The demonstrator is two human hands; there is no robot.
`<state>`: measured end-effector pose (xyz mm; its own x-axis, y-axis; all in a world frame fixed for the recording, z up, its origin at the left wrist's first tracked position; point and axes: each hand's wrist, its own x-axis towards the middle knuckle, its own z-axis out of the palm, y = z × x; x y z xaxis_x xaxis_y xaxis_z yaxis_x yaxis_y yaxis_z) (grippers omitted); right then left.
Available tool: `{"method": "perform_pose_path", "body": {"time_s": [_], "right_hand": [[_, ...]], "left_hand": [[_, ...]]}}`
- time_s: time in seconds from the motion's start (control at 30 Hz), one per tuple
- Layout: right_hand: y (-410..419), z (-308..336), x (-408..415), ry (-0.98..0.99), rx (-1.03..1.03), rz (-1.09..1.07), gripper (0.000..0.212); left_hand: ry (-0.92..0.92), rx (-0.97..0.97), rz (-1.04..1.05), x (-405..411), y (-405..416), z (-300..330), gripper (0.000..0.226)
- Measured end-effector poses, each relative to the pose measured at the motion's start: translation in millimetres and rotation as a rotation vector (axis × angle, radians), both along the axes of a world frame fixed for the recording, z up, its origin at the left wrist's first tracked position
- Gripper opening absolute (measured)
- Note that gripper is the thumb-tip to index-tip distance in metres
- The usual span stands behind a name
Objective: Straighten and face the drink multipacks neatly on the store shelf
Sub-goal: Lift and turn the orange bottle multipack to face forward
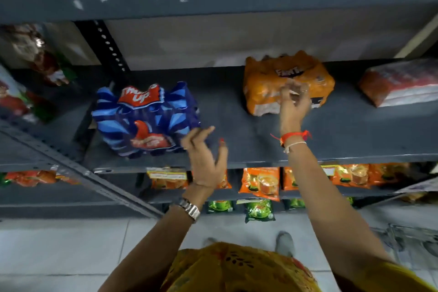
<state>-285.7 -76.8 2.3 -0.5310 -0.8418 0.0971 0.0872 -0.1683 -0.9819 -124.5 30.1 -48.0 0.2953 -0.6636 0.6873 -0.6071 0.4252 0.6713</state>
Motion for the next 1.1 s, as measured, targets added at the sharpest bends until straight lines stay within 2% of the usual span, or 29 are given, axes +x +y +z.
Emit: {"method": "perform_pose_path", "body": {"time_s": [0.07,0.13,0.2,0.27,0.33,0.37,0.43,0.53,0.63,0.7,0.73,0.83,0.87,0.9,0.93,0.97,1.0,1.1], "right_hand": [[-15,4,-36,0.191,0.063,-0.117,0.031],[-31,11,-72,0.381,0.173,-0.2,0.033],[-48,19,-101,0.471,0.257,-0.188,0.036],[-65,20,-122,0.539,0.331,-0.059,0.046],[-86,17,-144,0.62,0.441,0.092,0.06],[-94,16,-149,0.621,0.516,0.158,0.066],[-101,18,-154,0.507,0.649,0.314,0.077],[-100,22,-155,0.291,0.713,0.577,0.074],[-102,20,-159,0.216,0.735,0.68,0.084],[-102,21,-159,0.207,0.703,0.686,0.079],[-101,21,-159,0.19,0.687,0.666,0.073],[-94,13,-164,0.109,0.578,0.601,0.07],[-91,8,-167,0.107,0.562,0.598,0.081],[-90,2,-170,0.101,0.532,0.601,0.083],[-83,-1,-172,0.075,0.48,0.61,0.073],[-79,-6,-174,0.054,0.415,0.615,0.06],[-73,-11,-177,0.033,0.365,0.622,0.052],[-58,-25,-184,0.016,0.243,0.688,0.046]], "left_hand": [[0.023,0.148,-0.203,-38,-16,-1,0.042],[0.153,0.294,-0.208,-67,-44,6,0.047],[0.4,0.438,-0.104,-84,-83,20,0.059],[0.747,0.66,-0.069,-77,-134,19,0.067],[1.017,0.934,-0.213,-75,-180,10,0.076],[1.03,1.019,-0.279,-69,-202,-3,0.078],[1.001,1.061,-0.381,-65,-226,-16,0.072],[0.851,1.203,-0.444,-73,-210,29,0.083],[0.856,1.214,-0.467,-75,-209,37,0.049],[0.879,1.166,-0.452,-79,-206,39,0.034],[0.877,1.138,-0.444,-81,-204,38,0.034],[0.933,1.08,-0.444,-80,-194,36,0.058],[0.948,1.048,-0.436,-79,-189,35,0.072],[0.955,1.016,-0.421,-78,-182,35,0.09],[0.947,0.99,-0.41,-79,-175,35,0.105],[0.933,0.948,-0.405,-81,-168,35,0.109],[0.898,0.9,-0.41,-83,-158,35,0.104],[0.81,0.788,-0.45,-89,-133,32,0.088]]}}
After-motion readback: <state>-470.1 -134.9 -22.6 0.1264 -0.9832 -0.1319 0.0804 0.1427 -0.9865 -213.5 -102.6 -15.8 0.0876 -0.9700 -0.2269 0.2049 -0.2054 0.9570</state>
